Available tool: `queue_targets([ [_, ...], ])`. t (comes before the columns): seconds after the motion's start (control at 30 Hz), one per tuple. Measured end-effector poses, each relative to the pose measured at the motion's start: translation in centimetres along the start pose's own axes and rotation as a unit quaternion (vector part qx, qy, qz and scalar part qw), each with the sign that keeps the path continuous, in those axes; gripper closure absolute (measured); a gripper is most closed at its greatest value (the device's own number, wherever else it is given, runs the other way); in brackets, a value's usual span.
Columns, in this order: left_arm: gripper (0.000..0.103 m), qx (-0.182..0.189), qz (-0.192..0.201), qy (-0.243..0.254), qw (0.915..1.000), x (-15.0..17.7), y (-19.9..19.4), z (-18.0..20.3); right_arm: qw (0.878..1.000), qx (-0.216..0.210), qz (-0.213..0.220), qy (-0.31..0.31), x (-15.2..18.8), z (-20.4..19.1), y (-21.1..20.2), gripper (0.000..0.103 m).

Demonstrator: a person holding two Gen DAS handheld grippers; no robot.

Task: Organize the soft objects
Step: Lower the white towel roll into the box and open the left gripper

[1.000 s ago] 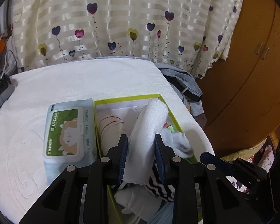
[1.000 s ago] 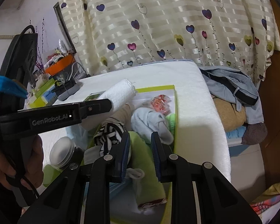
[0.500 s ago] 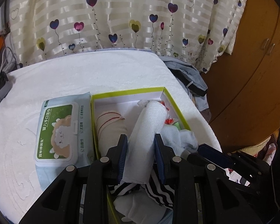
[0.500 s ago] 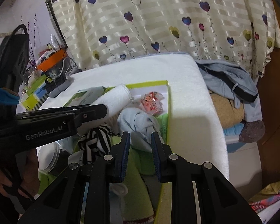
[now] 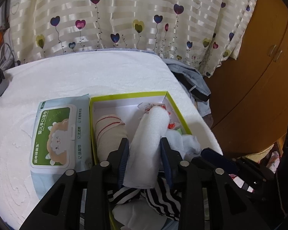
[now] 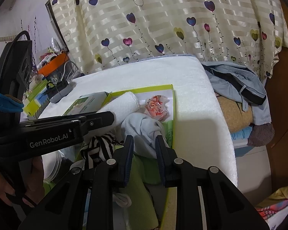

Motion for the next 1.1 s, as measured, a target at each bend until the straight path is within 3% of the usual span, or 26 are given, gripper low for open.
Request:
queue_targets([
  [0.2, 0.067, 0.011, 0.018, 0.004, 0.9998, 0.0, -1.3, 0.4, 1.000, -0.001, 0.006, -0.003, -0.2, -0.1, -0.4, 0.079],
  [0.4, 0.067, -0.002, 0.031, 0.014, 0.9994, 0.5, -2.2, 0.0, 1.000, -0.001, 0.012, 0.002, -0.2, 0.1, -0.7, 0.079],
  [0.67, 0.067, 0.018, 0.004, 0.021, 0.9996, 1.3, -1.1, 0.2, 1.000, -0.009, -0.007, 0.001, -0.2, 0.2, 1.2, 0.079],
  [1.1, 0.067, 0.031, 0.048, 0.022, 0.9981, 2.6, -5.3, 0.2, 0.999, 0.010, 0.035, -0.021, 1.0, -1.2, -3.5, 0.079],
])
Point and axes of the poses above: each gripper's, at about its wrist camera, not at the fingertips, and y roughly the way its jaws point, z to its right, x to its underside, the point moved 6 cm from there along y, roughly the way its jaws point, and after that the axes turned 2 degrees about -z, right-handed, at the moved point
